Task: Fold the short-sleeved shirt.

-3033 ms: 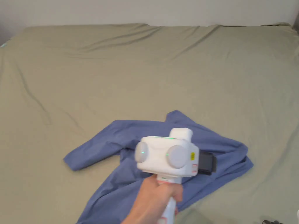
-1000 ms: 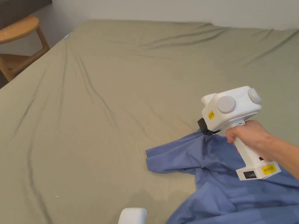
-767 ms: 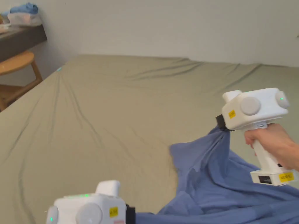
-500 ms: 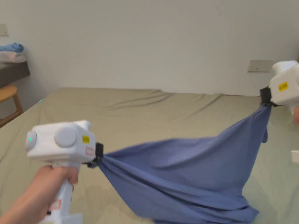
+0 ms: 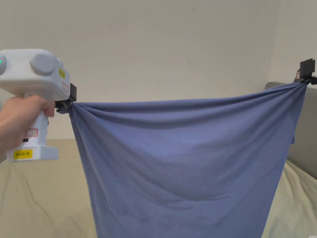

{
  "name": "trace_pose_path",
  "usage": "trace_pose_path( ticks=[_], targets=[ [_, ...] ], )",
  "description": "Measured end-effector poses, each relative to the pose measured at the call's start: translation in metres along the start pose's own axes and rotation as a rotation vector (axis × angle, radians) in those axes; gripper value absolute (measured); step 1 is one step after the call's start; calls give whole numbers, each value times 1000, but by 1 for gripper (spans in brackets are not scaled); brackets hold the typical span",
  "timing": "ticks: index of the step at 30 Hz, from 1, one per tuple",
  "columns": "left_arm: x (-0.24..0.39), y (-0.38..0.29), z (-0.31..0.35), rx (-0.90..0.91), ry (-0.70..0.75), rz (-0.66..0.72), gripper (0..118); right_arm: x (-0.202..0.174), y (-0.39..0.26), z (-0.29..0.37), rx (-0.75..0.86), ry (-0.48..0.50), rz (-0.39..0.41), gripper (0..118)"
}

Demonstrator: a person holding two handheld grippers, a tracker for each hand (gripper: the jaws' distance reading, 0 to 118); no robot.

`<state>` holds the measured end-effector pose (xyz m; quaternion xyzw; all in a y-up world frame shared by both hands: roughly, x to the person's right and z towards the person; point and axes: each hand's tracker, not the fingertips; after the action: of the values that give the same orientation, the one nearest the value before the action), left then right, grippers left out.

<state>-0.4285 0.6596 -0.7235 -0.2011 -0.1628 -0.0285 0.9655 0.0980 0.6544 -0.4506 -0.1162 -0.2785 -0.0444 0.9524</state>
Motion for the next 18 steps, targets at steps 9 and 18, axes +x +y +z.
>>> trace_pose_path(
  ticks=[9,18],
  targets=[
    [-1,47,34,49,41,39,3,-20,62,26,35,46,-22,1],
    [-3,61,-2,88,59,65,3,-38,70,-2,86,41,11,1]
  ],
)
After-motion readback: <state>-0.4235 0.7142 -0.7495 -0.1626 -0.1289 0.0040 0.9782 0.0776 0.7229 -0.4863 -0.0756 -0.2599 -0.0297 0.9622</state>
